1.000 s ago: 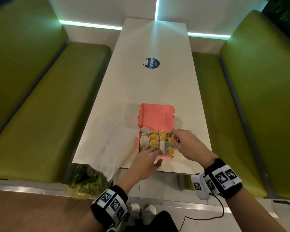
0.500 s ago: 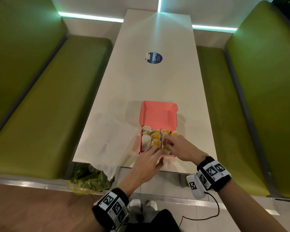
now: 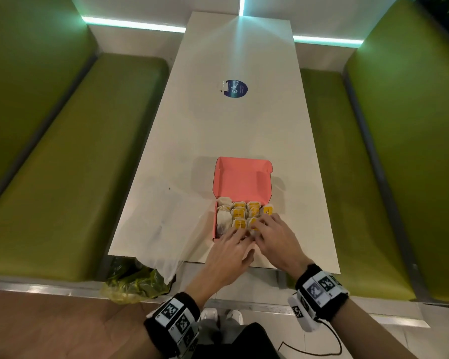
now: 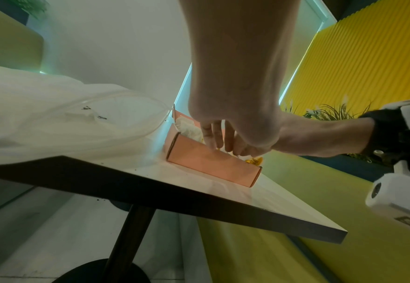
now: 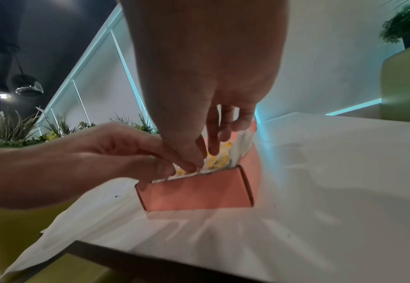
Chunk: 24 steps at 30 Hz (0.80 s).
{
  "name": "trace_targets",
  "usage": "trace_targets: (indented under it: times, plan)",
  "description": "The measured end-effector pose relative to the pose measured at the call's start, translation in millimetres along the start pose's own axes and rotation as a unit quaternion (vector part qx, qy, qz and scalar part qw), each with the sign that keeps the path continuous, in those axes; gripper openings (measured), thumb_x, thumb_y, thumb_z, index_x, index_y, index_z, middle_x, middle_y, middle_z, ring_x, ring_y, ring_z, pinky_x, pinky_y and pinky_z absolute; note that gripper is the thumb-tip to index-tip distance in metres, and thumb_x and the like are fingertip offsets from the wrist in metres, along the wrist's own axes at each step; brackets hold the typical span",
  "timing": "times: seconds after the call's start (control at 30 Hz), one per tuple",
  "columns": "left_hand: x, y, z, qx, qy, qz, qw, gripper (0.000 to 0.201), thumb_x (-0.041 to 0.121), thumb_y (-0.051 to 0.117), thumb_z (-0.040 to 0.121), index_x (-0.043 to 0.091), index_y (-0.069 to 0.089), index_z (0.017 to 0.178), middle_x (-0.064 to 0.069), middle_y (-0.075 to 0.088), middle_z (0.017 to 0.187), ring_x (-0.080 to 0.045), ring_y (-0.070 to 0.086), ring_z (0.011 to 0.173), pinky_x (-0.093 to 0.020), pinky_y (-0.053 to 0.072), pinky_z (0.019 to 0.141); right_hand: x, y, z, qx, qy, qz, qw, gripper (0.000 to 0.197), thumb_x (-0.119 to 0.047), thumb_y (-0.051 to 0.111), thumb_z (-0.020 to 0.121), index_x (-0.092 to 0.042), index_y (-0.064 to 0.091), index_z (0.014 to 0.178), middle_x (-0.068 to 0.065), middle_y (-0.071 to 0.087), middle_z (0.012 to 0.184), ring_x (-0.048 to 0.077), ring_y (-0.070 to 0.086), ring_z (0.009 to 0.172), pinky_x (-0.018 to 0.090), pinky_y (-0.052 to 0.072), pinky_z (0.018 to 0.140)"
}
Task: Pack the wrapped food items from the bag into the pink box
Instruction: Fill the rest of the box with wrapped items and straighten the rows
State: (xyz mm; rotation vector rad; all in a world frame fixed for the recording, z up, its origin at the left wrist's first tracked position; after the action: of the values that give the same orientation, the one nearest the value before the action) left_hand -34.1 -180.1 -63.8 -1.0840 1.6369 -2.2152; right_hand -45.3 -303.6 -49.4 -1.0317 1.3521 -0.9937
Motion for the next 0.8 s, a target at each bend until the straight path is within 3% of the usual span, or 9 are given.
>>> trace_targets:
  times: [0.13,0.23,0.33,0.43,0.5,0.63,0.73,0.8]
  plan:
    - [-3.9,2.8,1.2,-0.024,-0.008,0.013,1.0,0.028,0.033,0.05,0.091,0.018,0.065,0.11,0.0,0.061,0.119,-0.021,0.054,0.11,-0.036,0.054,0.085,-4.0,10.9,-0.2,0.007,0.005,-0.017,1.0,0.016,-0.026,0.056,0.094,-0.02,0.069,0.1,-0.001,0.065,0.107,0.023,0.053,0.105,0.039,0.052,0.082]
    - [-3.7,4.4,1.7,-0.041,-0.015,0.018,0.999,0.028,0.031,0.054,0.091,0.017,0.065,0.112,-0.001,0.062,0.12,-0.022,0.054,0.111,-0.037,0.053,0.087,-6.5,15.7,2.0,-0.022,0.005,-0.011,1.0,0.022,-0.024,0.05,0.097,-0.019,0.069,0.106,-0.001,0.064,0.115,0.024,0.052,0.113,0.039,0.049,0.089]
    - [-2.9,3.6,2.5,-0.038,-0.019,0.007,0.999,0.026,0.029,0.059,0.091,0.016,0.066,0.112,-0.002,0.063,0.121,-0.023,0.054,0.113,-0.038,0.052,0.09,-6.9,18.8,2.8,-0.033,0.003,-0.01,0.999,0.025,-0.023,0.048,0.098,-0.018,0.069,0.111,-0.001,0.063,0.122,0.024,0.05,0.116,0.038,0.047,0.094]
    - [-5.0,-4.9,6.0,-0.014,-0.029,-0.013,0.999,0.025,0.03,0.055,0.092,0.017,0.067,0.109,0.0,0.064,0.117,-0.021,0.054,0.111,-0.038,0.051,0.093,-7.8,17.1,1.6,-0.027,0.0,-0.012,1.0,0.025,-0.025,0.048,0.096,-0.019,0.069,0.108,-0.002,0.064,0.12,0.024,0.051,0.112,0.038,0.048,0.09]
    - [-12.2,-16.4,5.4,0.03,-0.069,-0.044,0.996,0.027,0.033,0.051,0.092,0.018,0.066,0.109,0.002,0.064,0.115,-0.018,0.055,0.108,-0.035,0.051,0.092,-6.1,8.5,-2.3,0.004,0.016,0.005,1.0,0.025,-0.025,0.049,0.094,-0.017,0.071,0.104,-0.001,0.066,0.115,0.023,0.052,0.107,0.039,0.049,0.086]
    - [-41.5,-39.1,-12.8,0.125,-0.214,-0.149,0.957,0.027,0.022,0.065,0.091,0.018,0.061,0.117,0.002,0.057,0.118,-0.013,0.053,0.104,-0.012,0.04,0.083,7.4,-13.4,-23.1,0.104,0.091,0.116,0.984,0.024,-0.018,0.062,0.092,-0.014,0.068,0.115,-0.002,0.062,0.117,0.018,0.049,0.103,0.035,0.049,0.088]
    - [-51.4,-40.1,-24.0,0.13,-0.264,-0.191,0.937,0.039,0.021,0.067,0.091,0.016,0.055,0.128,0.002,0.053,0.119,-0.013,0.054,0.102,-0.025,0.05,0.084,24.2,-8.4,-41.3,0.133,0.177,0.241,0.945,0.036,-0.025,0.068,0.09,-0.019,0.059,0.124,-0.007,0.049,0.121,0.012,0.046,0.109,0.033,0.048,0.09]
    - [-52.1,-35.1,-27.0,0.108,-0.285,-0.199,0.931,0.049,0.023,0.066,0.092,0.016,0.049,0.137,0.005,0.049,0.121,-0.01,0.051,0.104,-0.028,0.05,0.088,30.2,8.6,-46.5,0.104,0.225,0.314,0.916,0.052,-0.031,0.071,0.087,-0.022,0.049,0.133,-0.011,0.041,0.126,0.012,0.047,0.115,0.037,0.049,0.095]
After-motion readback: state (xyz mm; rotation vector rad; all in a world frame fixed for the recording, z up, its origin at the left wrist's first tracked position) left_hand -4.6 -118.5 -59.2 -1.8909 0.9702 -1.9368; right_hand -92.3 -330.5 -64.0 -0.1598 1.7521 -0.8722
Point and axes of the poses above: each hand's wrist, its own z-axis towards the middle knuckle, its own y-axis out of the palm, x = y × z, the point moved 6 cm from there along z, towards the middle knuckle
